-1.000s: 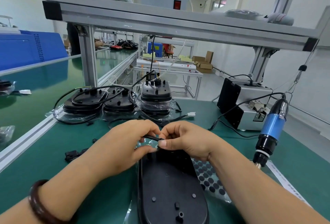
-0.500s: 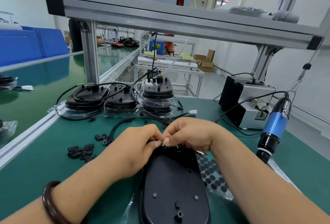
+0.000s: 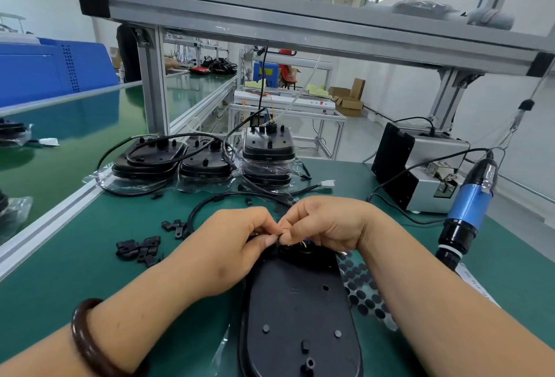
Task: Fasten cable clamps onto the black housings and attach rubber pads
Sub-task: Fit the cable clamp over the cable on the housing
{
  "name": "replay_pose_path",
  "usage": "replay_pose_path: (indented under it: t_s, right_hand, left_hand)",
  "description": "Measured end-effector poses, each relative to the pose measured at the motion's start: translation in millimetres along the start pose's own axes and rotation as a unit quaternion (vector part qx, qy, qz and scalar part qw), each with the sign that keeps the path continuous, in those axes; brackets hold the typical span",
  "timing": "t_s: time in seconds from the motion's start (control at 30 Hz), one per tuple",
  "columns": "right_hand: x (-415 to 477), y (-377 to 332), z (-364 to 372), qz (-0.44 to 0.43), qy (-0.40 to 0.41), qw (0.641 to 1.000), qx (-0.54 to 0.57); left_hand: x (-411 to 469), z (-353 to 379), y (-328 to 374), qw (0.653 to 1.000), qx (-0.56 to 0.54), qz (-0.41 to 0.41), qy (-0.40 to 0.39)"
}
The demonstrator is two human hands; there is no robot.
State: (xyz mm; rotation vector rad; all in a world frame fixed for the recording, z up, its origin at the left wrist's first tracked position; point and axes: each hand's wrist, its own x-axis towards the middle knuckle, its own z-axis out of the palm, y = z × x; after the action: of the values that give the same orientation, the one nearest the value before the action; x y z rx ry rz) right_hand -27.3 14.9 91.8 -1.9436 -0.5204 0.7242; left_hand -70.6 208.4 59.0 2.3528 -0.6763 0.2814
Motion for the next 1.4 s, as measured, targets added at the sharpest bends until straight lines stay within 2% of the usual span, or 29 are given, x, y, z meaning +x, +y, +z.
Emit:
replay_pose_path:
  t_s: [0.23,0.47,0.6,0.7,0.83,1.03,1.27,1.4]
  right_hand:
    - [-2.1,5.1,-2.0,-0.015,0.014,1.000,0.007]
    - [-4.9,-1.2,-2.8,-0.013,0.027,0.993,-0.113]
    - [-6.5,0.6,-3.3,-0.011,0.028,0.996,-0.078]
    - [-7.7,6.2,-4.3,-0.019,0.047,0.998,-0.036]
    - [-8.1,10.0,-4.5,-0.023,0.070,0.996,-0.047]
    - [-6.4,8.6,-7.4,-0.031,0.049,0.997,-0.058]
    - [-6.7,13.0,-9.0,-0.036,0.047,0.998,-0.032]
    - [-8.2,10.3,-8.4,-0.035,0.053,0.997,-0.049]
  left_hand:
    - [1.4,-0.3,1.7,1.000,0.017,-0.015,-0.004]
    - [-2.9,-4.8,5.0,1.000,0.014,-0.010,-0.018]
    - [-9.4,-3.1,8.4,0.997,0.079,0.013,-0.010]
    - [-7.8,1.0,14.3,0.998,0.051,0.008,0.024]
    - [-3.1,5.6,14.4,0.998,0.010,-0.039,0.043]
    - [1.0,4.5,9.9,0.995,-0.052,-0.080,0.008]
    - [9.6,1.9,6.7,0.994,-0.052,-0.099,-0.006]
    - [8.9,1.8,8.2,0.986,-0.125,-0.110,-0.021]
